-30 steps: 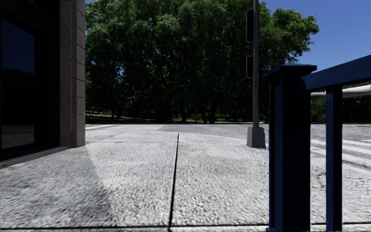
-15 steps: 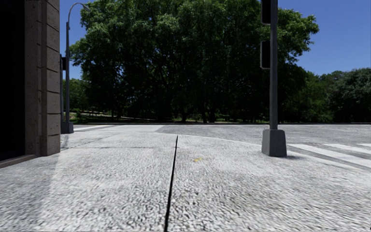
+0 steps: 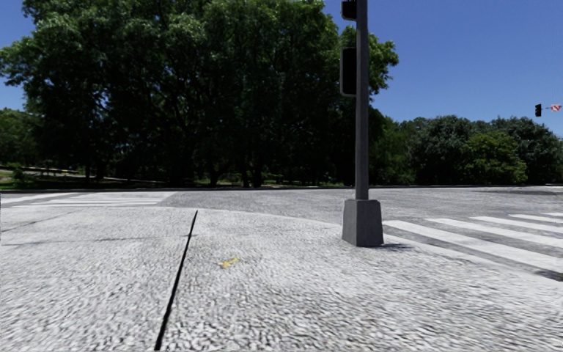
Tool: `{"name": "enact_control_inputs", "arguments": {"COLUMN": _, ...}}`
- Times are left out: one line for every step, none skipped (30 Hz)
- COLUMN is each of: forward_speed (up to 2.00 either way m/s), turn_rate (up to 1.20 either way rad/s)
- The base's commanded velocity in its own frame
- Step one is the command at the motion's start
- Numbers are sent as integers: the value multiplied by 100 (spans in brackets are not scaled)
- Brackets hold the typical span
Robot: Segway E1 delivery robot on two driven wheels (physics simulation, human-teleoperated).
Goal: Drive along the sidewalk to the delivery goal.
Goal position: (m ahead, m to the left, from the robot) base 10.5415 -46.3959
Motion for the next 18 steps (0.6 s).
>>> {"name": "enact_control_inputs", "arguments": {"forward_speed": 156, "turn_rate": -67}}
{"name": "enact_control_inputs", "arguments": {"forward_speed": 159, "turn_rate": -67}}
{"name": "enact_control_inputs", "arguments": {"forward_speed": 160, "turn_rate": -67}}
{"name": "enact_control_inputs", "arguments": {"forward_speed": 161, "turn_rate": -67}}
{"name": "enact_control_inputs", "arguments": {"forward_speed": 161, "turn_rate": -67}}
{"name": "enact_control_inputs", "arguments": {"forward_speed": 161, "turn_rate": -67}}
{"name": "enact_control_inputs", "arguments": {"forward_speed": 162, "turn_rate": -67}}
{"name": "enact_control_inputs", "arguments": {"forward_speed": 162, "turn_rate": -84}}
{"name": "enact_control_inputs", "arguments": {"forward_speed": 162, "turn_rate": -84}}
{"name": "enact_control_inputs", "arguments": {"forward_speed": 162, "turn_rate": -86}}
{"name": "enact_control_inputs", "arguments": {"forward_speed": 162, "turn_rate": -86}}
{"name": "enact_control_inputs", "arguments": {"forward_speed": 162, "turn_rate": -86}}
{"name": "enact_control_inputs", "arguments": {"forward_speed": 162, "turn_rate": -87}}
{"name": "enact_control_inputs", "arguments": {"forward_speed": 163, "turn_rate": -87}}
{"name": "enact_control_inputs", "arguments": {"forward_speed": 163, "turn_rate": -84}}
{"name": "enact_control_inputs", "arguments": {"forward_speed": 163, "turn_rate": -84}}
{"name": "enact_control_inputs", "arguments": {"forward_speed": 163, "turn_rate": -83}}
{"name": "enact_control_inputs", "arguments": {"forward_speed": 163, "turn_rate": -82}}
